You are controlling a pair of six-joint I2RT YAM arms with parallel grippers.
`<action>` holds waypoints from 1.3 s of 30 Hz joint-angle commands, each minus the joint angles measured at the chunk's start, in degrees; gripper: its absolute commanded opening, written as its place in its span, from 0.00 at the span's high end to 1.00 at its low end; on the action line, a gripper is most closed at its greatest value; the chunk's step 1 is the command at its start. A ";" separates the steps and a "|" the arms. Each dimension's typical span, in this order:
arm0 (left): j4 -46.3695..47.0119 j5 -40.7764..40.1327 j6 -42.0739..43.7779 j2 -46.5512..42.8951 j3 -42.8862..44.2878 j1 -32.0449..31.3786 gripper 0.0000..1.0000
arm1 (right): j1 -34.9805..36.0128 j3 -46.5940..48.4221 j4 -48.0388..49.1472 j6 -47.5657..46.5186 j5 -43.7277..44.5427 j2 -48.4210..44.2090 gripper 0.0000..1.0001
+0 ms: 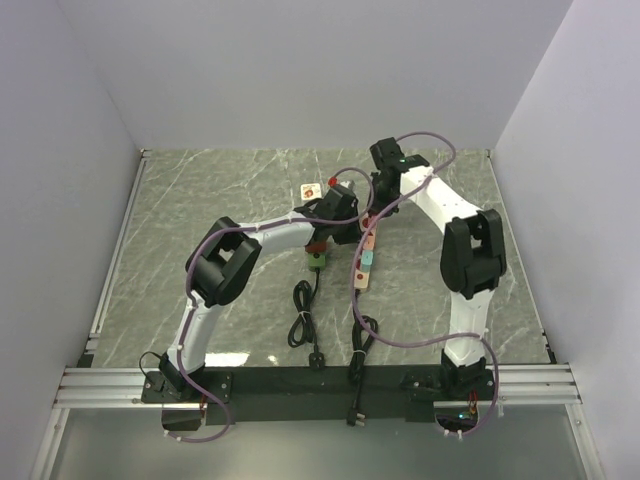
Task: Pull the plug off the socket
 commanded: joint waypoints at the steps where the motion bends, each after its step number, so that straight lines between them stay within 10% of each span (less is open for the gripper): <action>1: -6.53 -3.92 1.96 7.37 -1.93 -0.37 1.00 | 0.86 1.32 1.12 2.27 -4.00 -11.76 1.00; 8: -6.97 -3.39 2.22 7.82 -1.14 -0.37 1.00 | 0.07 0.45 -3.70 5.16 5.82 -13.34 1.00; 14: -4.96 -1.99 3.80 3.86 -1.40 -0.37 1.00 | -10.64 -32.63 6.11 9.65 9.53 -31.26 1.00; 25: -7.23 2.06 6.26 1.32 5.01 -0.37 1.00 | -22.69 -54.31 8.42 19.40 18.06 -48.59 1.00; 27: -6.89 2.67 6.61 0.35 4.49 -0.37 1.00 | -26.10 -56.50 8.59 20.46 17.89 -49.47 0.92; 29: -5.66 3.55 7.14 -0.97 3.79 -0.37 1.00 | -29.10 -58.35 9.99 20.90 16.31 -50.79 0.58; 39: -4.25 3.46 7.05 -4.75 -0.70 -0.37 1.00 | -33.95 -57.84 8.51 19.24 10.16 -58.60 0.24</action>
